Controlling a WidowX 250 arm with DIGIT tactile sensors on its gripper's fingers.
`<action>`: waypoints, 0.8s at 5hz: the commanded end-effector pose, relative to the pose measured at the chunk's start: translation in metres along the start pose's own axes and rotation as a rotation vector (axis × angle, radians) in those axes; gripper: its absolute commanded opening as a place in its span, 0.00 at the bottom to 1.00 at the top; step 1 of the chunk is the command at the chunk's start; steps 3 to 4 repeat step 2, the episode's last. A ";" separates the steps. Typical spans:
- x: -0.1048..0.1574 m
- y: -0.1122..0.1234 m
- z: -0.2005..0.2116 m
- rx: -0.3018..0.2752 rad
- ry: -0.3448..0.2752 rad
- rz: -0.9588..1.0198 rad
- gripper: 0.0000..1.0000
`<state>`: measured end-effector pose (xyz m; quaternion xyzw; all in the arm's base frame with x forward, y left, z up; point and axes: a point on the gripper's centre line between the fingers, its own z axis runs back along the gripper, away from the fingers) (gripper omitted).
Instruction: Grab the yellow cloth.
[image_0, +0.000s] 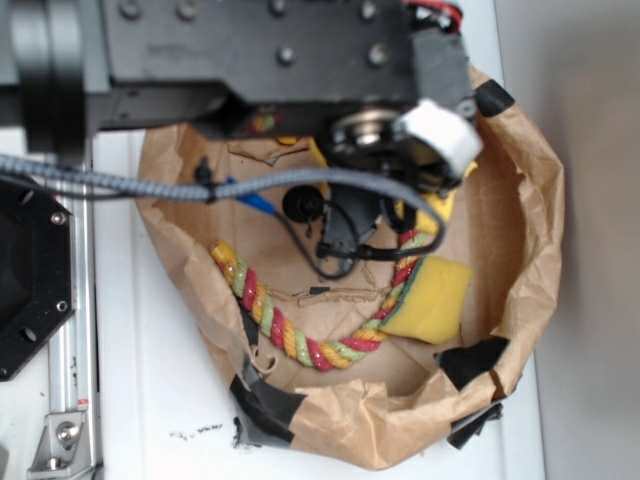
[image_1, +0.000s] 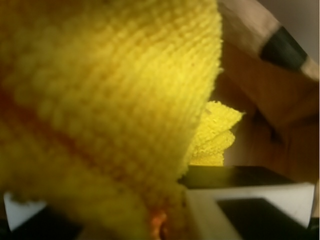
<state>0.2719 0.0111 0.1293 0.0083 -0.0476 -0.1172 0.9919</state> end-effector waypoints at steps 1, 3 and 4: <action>0.012 -0.013 0.027 -0.004 0.035 0.126 0.00; 0.011 -0.007 0.023 0.014 0.013 0.155 0.00; 0.011 -0.007 0.023 0.014 0.013 0.155 0.00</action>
